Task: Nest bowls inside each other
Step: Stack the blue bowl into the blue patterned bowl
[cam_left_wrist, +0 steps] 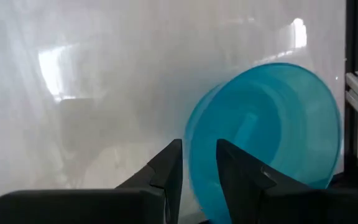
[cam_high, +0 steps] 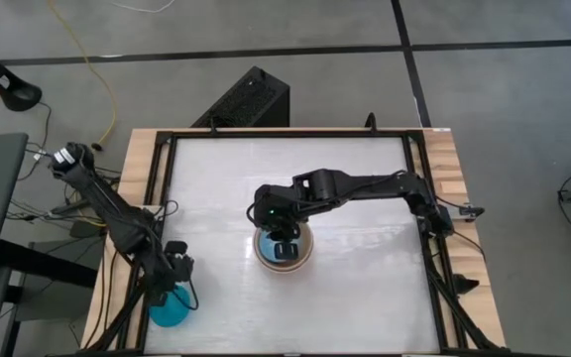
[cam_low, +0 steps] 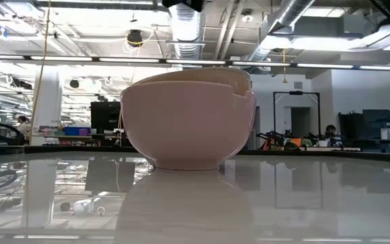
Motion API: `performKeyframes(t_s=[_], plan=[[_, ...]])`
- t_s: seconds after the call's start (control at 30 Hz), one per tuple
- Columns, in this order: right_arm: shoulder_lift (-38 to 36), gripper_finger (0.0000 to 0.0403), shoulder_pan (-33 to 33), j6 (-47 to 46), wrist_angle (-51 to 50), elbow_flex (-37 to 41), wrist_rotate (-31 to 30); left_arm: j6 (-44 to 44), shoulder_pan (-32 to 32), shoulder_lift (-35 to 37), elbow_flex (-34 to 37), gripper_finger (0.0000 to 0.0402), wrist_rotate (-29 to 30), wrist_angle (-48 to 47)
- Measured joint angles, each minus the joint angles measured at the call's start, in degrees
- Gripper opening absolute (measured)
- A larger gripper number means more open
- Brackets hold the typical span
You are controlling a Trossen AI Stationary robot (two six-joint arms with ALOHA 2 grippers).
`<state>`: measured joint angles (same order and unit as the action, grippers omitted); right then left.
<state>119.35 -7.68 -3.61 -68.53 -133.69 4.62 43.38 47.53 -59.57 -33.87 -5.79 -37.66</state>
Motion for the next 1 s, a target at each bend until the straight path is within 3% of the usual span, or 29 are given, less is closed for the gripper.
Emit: performKeyframes(t_s=[0.27,0.43,0.6,0.83,1.0], plan=[[0.0,0.0111,0.3,0.7,0.0,0.0,0.0,2.4,2.2,-10.7,0.0,0.0086,2.7,3.0],[0.0,0.0111,0.3,0.7,0.0,0.0,0.0,3.4,2.2,-13.2,0.0,0.0084,3.0,5.3],[0.0,0.0111,0.3,0.7,0.0,0.0,0.0,4.0,2.1,-13.1,0.0,0.0026,3.0,4.6],[0.0,0.0111,0.3,0.6,-0.2,0.0,0.0,8.3,-0.7,-8.0,0.0,0.0001,6.4,1.6],[0.0,0.0111,0.3,0.5,-0.5,0.0,0.0,10.1,-6.1,3.1,0.0,0.0,15.5,-2.3]])
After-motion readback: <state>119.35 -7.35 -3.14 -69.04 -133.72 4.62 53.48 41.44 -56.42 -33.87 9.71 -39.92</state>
